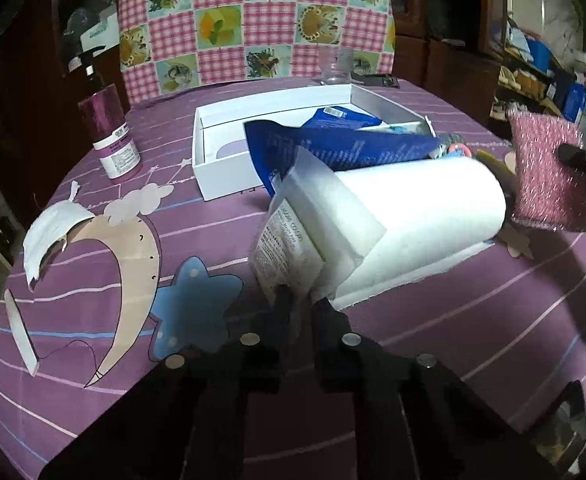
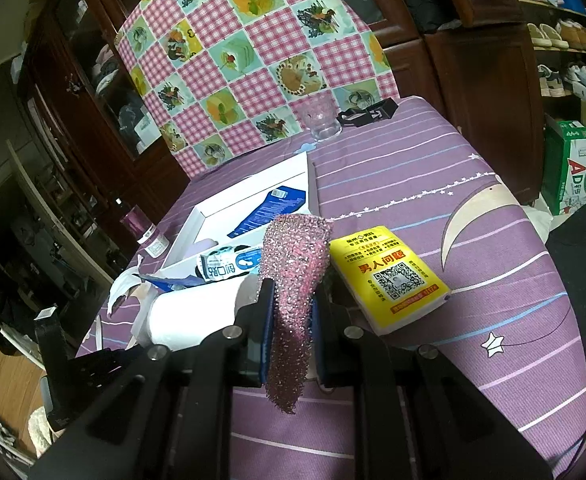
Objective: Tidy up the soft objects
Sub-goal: 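Grasp the white paper packet with the left tool while the right tool holds the sponge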
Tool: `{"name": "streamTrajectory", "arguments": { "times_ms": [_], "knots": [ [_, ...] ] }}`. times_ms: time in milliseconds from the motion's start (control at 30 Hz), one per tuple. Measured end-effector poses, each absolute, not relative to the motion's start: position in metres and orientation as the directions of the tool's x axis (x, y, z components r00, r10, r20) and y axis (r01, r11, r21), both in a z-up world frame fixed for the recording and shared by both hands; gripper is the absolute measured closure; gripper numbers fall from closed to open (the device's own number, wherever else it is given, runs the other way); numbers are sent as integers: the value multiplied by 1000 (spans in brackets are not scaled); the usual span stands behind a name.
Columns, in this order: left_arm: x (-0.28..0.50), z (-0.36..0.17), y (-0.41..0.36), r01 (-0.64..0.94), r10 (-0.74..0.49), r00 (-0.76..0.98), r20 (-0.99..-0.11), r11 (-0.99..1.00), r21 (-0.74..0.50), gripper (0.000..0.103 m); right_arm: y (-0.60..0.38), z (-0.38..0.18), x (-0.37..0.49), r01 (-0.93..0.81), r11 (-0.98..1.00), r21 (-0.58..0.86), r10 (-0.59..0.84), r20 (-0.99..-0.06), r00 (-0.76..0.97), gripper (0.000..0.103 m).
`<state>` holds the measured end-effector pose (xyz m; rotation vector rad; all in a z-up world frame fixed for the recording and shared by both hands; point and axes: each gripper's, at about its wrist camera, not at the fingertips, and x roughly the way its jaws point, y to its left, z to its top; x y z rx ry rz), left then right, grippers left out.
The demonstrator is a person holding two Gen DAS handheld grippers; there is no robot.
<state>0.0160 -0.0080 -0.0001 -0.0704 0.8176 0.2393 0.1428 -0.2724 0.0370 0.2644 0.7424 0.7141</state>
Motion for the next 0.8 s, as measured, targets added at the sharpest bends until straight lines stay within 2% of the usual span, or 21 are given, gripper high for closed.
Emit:
{"name": "streamTrajectory", "arguments": {
  "times_ms": [500, 800],
  "knots": [
    [0, 29, 2, -293, 211, 693, -689, 956, -2, 99, -268, 38, 143, -507, 733, 453, 679, -528, 510, 85],
    [4, 61, 7, -316, 223, 704, -674, 949, -16, 99, -261, 64, 141, -526, 709, 470, 705, -504, 499, 85]
  ]
}}
